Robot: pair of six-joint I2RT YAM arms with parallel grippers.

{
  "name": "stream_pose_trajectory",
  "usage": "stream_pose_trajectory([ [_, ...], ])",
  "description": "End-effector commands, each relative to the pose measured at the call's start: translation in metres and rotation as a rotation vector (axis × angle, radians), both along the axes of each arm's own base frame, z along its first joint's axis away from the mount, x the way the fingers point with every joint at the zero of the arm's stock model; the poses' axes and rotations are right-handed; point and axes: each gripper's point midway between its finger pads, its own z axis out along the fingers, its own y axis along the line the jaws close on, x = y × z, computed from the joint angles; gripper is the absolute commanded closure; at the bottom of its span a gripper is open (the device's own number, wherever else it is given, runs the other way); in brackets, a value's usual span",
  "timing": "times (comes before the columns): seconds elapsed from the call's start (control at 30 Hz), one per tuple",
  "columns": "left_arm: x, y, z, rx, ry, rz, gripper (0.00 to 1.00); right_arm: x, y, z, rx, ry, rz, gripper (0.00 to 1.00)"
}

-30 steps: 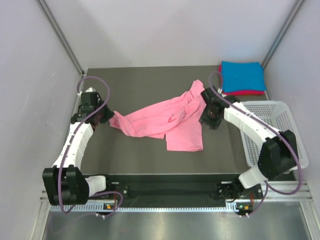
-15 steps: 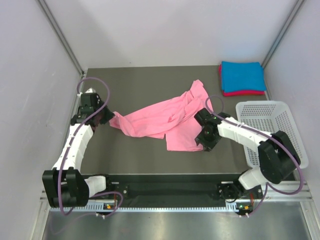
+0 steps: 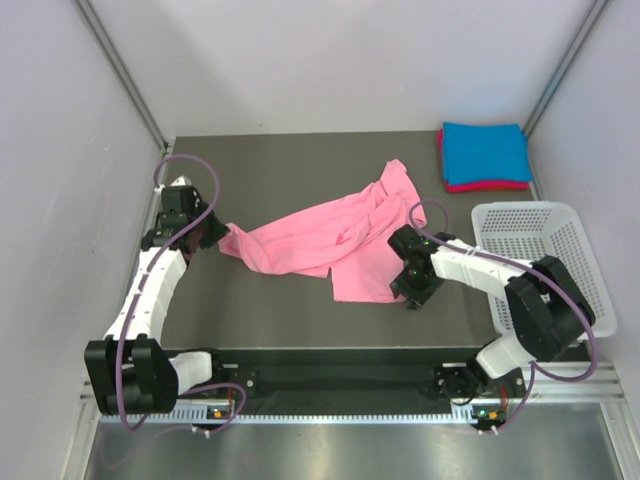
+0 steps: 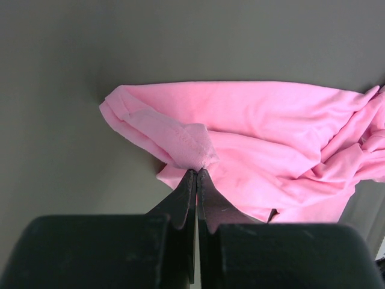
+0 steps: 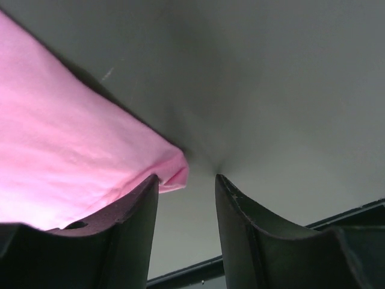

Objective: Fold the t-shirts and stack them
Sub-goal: Flatten the tshirt out

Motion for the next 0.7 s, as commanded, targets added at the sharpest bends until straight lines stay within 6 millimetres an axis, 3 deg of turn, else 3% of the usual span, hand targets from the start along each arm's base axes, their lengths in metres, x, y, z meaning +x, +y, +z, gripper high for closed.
stream_pose_trajectory([
  [0.0,0.002,0.000,0.009,-0.001,-0.042,-0.011,1.00,0.005,0.002,-0.006,-0.009,-0.025,-0.009,0.57],
  [0.33,0.002,-0.003,0.009,-0.019,-0.043,-0.012,1.00,0.013,-0.009,-0.009,-0.061,-0.076,-0.004,0.73],
  [0.43,0.002,-0.005,0.007,-0.030,-0.036,-0.016,1.00,0.015,-0.011,-0.012,-0.078,-0.082,0.009,0.86],
  [0.47,0.002,-0.005,0.008,-0.033,-0.039,-0.014,1.00,0.021,-0.012,-0.012,-0.094,-0.107,0.017,1.00],
  [0.6,0.006,0.000,0.010,-0.021,-0.044,0.022,1.00,0.043,-0.031,0.011,-0.198,-0.180,0.083,1.00],
  [0.67,0.017,0.015,0.034,0.032,-0.095,0.084,1.00,0.067,-0.039,0.059,-0.226,-0.282,0.088,1.00],
])
